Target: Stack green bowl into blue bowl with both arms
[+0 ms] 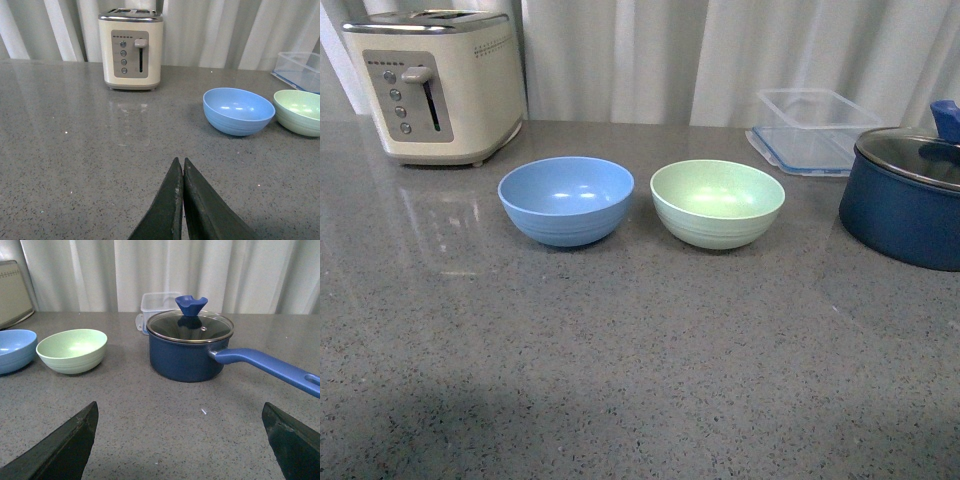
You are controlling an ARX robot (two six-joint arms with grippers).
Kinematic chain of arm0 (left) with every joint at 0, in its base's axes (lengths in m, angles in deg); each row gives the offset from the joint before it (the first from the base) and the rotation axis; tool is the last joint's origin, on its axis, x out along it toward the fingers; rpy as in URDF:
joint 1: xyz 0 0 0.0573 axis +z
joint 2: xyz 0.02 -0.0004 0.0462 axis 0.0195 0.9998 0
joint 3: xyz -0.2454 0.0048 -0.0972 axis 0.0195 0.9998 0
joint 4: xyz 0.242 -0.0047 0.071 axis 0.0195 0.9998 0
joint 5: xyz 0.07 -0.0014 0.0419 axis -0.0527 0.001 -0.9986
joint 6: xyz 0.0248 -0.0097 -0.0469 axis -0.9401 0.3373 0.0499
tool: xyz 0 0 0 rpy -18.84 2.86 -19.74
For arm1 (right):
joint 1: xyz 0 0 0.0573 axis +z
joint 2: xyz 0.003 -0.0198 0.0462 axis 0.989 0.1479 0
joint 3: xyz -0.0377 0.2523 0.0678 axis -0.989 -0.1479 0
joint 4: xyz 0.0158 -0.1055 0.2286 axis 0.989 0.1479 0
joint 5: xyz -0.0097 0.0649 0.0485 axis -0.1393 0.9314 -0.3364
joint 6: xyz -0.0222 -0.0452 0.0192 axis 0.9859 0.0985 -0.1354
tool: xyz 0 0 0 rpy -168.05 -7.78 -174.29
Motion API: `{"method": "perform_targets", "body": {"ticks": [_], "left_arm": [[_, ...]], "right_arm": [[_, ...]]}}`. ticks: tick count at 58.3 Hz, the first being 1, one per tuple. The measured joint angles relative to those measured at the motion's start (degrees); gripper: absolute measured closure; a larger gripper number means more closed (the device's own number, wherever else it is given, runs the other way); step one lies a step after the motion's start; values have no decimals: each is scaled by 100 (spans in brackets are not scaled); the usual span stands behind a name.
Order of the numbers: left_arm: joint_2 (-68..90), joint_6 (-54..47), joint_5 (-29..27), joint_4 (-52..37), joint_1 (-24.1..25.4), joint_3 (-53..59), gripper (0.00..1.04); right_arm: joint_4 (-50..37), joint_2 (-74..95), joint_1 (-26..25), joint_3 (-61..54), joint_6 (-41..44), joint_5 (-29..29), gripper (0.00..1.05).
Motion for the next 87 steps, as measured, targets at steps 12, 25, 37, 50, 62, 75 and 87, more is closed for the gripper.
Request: {"method": "perform_targets", "body": {"ticks": [12, 25, 37, 50, 62, 75, 87], "left_arm": [[-474, 0, 0, 470, 0, 0, 101], [-907, -2, 0, 901, 0, 0, 101], [-1971, -2, 2, 2024, 0, 0, 101], [-2022, -2, -2, 2057, 0, 0, 101], [-2022, -2, -2, 2057, 0, 0, 101], [-2022, 0, -2, 2057, 0, 0, 99], [-2022, 0, -2, 2057, 0, 0, 58]], "right_arm": [[0, 0, 0, 0, 0, 2, 10], [0, 0, 0, 0, 0, 0, 10], [0, 0, 0, 0, 0, 0, 10], [0, 0, 0, 0, 0, 2, 10], [0, 0, 0, 0, 0, 2, 10], [0, 0, 0, 0, 0, 2, 10], [0, 0, 0, 0, 0, 2, 10]]}}
